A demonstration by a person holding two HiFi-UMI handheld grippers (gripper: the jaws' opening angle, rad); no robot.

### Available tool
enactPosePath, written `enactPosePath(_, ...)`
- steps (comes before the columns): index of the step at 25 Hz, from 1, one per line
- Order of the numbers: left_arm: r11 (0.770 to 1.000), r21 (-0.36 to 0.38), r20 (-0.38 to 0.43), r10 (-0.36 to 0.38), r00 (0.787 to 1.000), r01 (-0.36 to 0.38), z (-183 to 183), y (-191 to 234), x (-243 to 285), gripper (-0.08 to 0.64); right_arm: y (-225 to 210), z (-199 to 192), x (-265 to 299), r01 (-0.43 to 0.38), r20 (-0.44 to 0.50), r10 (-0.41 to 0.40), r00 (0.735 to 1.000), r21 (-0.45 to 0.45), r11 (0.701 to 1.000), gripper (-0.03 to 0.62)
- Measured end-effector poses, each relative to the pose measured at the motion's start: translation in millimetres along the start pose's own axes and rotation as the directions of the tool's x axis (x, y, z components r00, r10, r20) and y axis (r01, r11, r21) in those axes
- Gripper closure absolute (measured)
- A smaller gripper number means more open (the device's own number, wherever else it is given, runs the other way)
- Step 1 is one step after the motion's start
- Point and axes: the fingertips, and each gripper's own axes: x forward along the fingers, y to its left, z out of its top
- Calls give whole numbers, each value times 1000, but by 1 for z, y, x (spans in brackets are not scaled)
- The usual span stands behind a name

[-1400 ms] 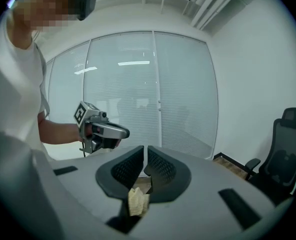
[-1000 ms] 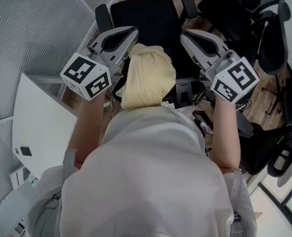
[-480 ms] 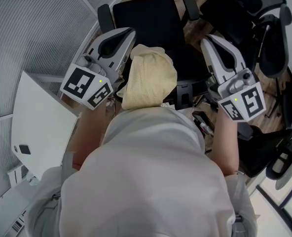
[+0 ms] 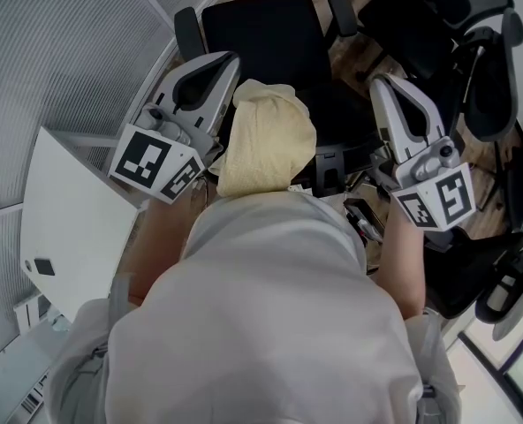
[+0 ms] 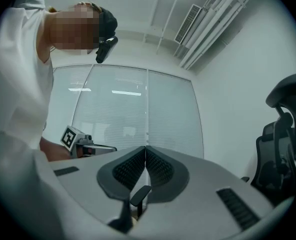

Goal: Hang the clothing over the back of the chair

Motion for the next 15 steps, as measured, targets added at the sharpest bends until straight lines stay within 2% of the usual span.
enactPosePath(15,1000,28,17,12,1000,-13,1,-4,1,543,-7,-4,-3,31,-5,-31,999,1,1000,571)
